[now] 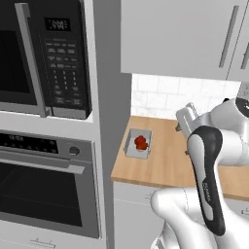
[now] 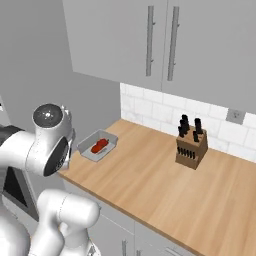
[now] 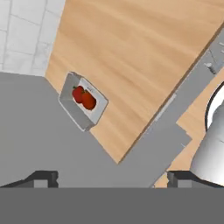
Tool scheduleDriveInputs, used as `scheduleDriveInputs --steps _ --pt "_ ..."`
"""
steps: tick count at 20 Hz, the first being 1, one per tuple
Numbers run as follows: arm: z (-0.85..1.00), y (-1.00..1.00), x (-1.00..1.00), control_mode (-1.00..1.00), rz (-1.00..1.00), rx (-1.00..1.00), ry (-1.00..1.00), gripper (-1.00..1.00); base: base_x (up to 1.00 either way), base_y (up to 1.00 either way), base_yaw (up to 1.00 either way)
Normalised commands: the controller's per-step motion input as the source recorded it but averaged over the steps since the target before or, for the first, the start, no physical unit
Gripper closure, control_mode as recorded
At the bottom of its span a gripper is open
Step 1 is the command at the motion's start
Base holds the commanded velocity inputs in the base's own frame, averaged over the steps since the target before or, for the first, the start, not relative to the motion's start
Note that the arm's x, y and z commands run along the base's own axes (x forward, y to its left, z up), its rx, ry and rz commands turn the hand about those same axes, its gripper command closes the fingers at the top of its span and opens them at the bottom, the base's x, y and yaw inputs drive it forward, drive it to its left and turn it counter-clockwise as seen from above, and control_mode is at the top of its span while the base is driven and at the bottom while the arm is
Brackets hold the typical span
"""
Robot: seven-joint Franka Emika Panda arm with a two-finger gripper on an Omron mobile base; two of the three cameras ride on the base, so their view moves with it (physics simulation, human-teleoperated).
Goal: Take the meat container that has the chicken drumstick and place it on the second highest rack of the freezer. Then take the vegetable container that has the bell pepper and tomato and place it on the highest rack of the freezer.
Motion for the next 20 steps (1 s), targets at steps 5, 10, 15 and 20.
scheduleDriveInputs --steps 5,10,15,20 --pt "-0.88 -0.05 0.88 -1.0 0.3 0.02 0.12 -1.0 0.0 0.0 0.0" --pt "-0.52 -0.01 0.86 -1.0 0.24 0.02 0.27 -1.0 0.0 0.0 0.0" --pt "-0.19 0.16 0.73 -1.0 0.01 -0.08 0.38 -1.0 0.0 0.0 0.0" --pt "-0.09 0.08 0.52 -1.0 0.0 -0.08 0.27 -1.0 0.0 0.0 0.0"
